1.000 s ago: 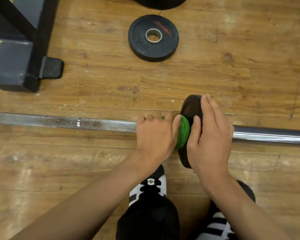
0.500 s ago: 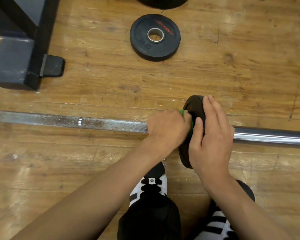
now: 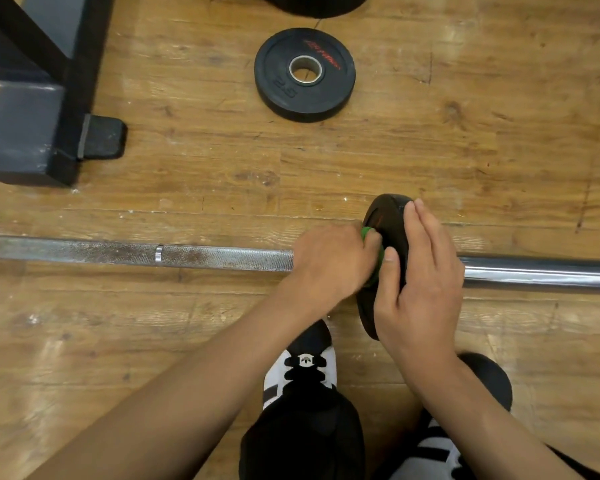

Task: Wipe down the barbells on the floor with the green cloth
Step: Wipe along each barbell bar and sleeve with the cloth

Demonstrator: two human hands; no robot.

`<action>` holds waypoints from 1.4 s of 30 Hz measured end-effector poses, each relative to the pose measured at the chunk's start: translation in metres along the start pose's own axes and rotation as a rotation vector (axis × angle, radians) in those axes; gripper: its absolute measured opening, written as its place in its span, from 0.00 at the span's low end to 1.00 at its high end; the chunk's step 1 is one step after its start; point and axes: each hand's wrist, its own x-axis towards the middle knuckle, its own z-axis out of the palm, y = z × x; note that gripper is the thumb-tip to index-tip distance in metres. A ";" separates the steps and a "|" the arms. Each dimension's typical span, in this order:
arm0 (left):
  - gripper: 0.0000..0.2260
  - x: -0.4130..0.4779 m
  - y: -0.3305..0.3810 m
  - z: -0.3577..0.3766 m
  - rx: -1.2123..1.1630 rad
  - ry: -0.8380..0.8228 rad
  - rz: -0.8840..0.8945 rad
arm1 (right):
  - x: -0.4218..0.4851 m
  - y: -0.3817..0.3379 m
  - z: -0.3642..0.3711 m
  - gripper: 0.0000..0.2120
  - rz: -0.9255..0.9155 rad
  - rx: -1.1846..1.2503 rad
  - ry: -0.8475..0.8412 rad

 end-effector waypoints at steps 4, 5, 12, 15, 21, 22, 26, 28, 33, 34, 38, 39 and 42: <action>0.22 -0.043 -0.008 0.027 0.149 0.264 0.115 | 0.000 0.002 -0.003 0.25 -0.014 0.001 -0.024; 0.24 -0.053 -0.013 0.033 0.186 0.266 0.153 | -0.001 0.003 -0.003 0.25 -0.019 0.002 -0.031; 0.32 -0.037 -0.017 0.029 0.169 0.276 0.194 | 0.002 0.001 -0.002 0.25 -0.001 0.054 -0.021; 0.27 -0.030 -0.012 0.029 0.181 0.364 0.133 | 0.009 0.001 -0.001 0.25 0.008 0.043 -0.030; 0.28 -0.048 -0.063 0.034 0.359 0.386 0.346 | 0.015 0.004 -0.002 0.25 0.002 0.022 -0.058; 0.28 -0.045 -0.075 0.028 0.399 0.376 0.357 | 0.018 0.004 -0.001 0.24 0.001 0.026 -0.062; 0.24 -0.043 -0.068 0.016 0.331 0.334 0.274 | 0.029 -0.001 0.001 0.25 0.043 0.043 -0.074; 0.20 -0.036 -0.045 0.017 0.231 0.325 0.240 | 0.034 -0.002 0.002 0.25 0.055 0.044 -0.083; 0.20 -0.028 -0.035 0.024 0.169 0.364 0.236 | 0.041 0.003 0.004 0.25 0.055 0.080 -0.090; 0.20 -0.029 -0.042 0.023 0.198 0.375 0.278 | 0.043 0.003 0.004 0.25 0.047 0.091 -0.097; 0.18 -0.029 -0.071 0.010 0.337 0.419 0.361 | 0.050 0.005 0.004 0.26 0.063 0.097 -0.120; 0.17 -0.028 -0.075 0.006 0.340 0.437 0.366 | 0.053 0.004 0.004 0.26 0.071 0.098 -0.123; 0.15 -0.024 -0.064 -0.003 0.251 0.430 0.325 | 0.058 0.003 0.006 0.27 0.088 0.091 -0.132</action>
